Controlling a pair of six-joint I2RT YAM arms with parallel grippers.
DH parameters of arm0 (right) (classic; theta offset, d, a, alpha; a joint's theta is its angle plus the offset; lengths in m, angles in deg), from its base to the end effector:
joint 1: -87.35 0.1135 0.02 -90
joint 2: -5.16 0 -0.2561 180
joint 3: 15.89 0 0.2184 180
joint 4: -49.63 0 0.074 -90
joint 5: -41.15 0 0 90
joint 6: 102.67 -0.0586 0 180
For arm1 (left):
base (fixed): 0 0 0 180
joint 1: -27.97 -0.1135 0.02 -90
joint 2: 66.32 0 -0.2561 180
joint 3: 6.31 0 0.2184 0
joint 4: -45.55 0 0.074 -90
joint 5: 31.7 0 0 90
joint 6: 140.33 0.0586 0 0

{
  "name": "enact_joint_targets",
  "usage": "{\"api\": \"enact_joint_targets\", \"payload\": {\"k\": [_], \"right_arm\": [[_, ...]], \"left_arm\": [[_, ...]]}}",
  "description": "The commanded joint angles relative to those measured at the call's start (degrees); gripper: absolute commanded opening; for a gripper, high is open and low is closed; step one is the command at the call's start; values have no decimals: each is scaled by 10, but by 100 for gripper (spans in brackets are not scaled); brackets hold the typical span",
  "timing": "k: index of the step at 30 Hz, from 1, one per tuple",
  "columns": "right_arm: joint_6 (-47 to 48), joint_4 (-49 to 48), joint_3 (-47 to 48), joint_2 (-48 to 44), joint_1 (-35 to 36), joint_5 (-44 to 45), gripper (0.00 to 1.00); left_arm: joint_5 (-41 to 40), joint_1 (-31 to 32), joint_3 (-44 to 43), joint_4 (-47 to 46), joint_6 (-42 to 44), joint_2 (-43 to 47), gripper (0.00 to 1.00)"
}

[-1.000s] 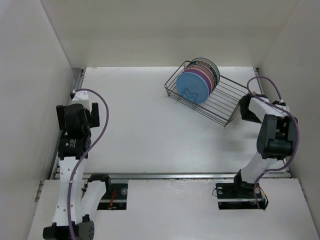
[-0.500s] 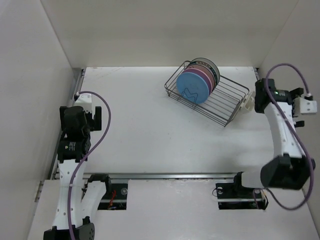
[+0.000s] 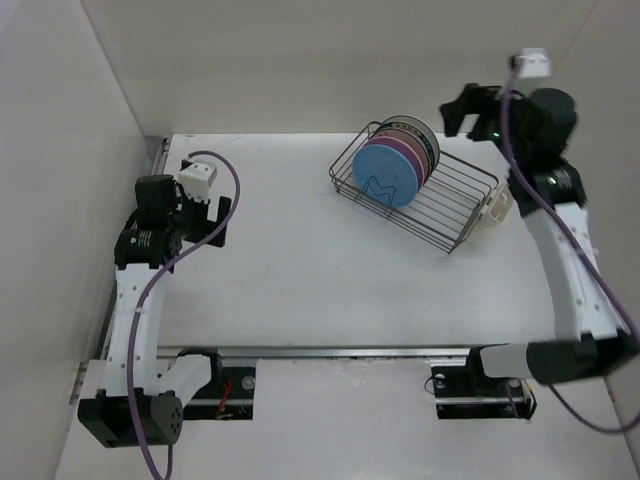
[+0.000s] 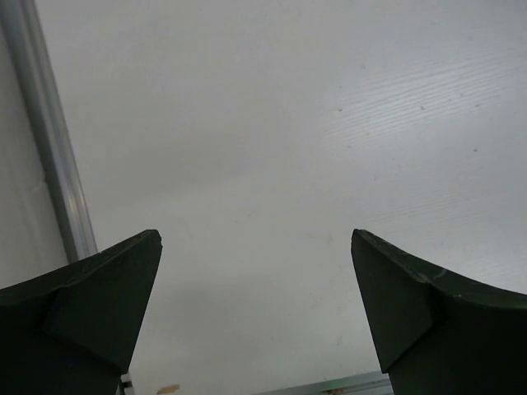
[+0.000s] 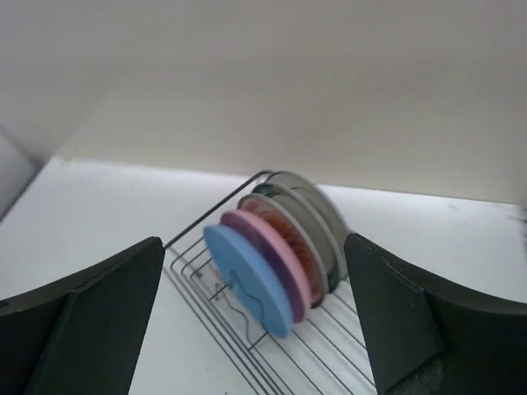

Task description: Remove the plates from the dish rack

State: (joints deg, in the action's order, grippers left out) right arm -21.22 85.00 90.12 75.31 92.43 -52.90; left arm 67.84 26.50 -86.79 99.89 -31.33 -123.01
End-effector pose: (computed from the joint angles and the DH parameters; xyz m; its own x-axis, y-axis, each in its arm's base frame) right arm 0.2412 0.0256 0.4835 -0.0152 0.1475 -0.9889 -0.1582 0.9762 0.1481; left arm 0.1929 -0.0048 0.3486 -0.4422 0.3098 -0.8417 0.2764 0.9398 0.2007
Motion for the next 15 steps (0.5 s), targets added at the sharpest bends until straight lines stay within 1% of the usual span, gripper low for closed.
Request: {"api": "enact_joint_targets", "payload": {"k": [1,3,4,6,7,8,9,11,13,15], "right_arm": [[111,103,65,158,55,-135,95],[123,89,65,186,77,-89,90],[123,77,58,203,95,-79,80],[123,51,52,218,101,-74,72],[123,45,52,226,109,-66,69],[123,40,52,243,114,-56,65],[123,40,52,253,114,-50,61],[123,26,57,283,114,-22,53],[123,26,65,303,114,-3,51],[117,26,85,327,114,12,49]], "left_arm": [[90,6,-52,27,8,-25,100],[95,11,-72,43,13,-51,100],[95,11,-95,52,13,-86,100],[95,16,-128,91,21,-128,100],[95,17,-168,106,27,-151,100],[95,17,-190,122,27,-196,97],[95,17,-210,148,27,-216,95],[95,17,-254,164,27,-264,91],[83,17,-263,170,21,-281,87],[75,22,-270,160,16,-287,87]]}}
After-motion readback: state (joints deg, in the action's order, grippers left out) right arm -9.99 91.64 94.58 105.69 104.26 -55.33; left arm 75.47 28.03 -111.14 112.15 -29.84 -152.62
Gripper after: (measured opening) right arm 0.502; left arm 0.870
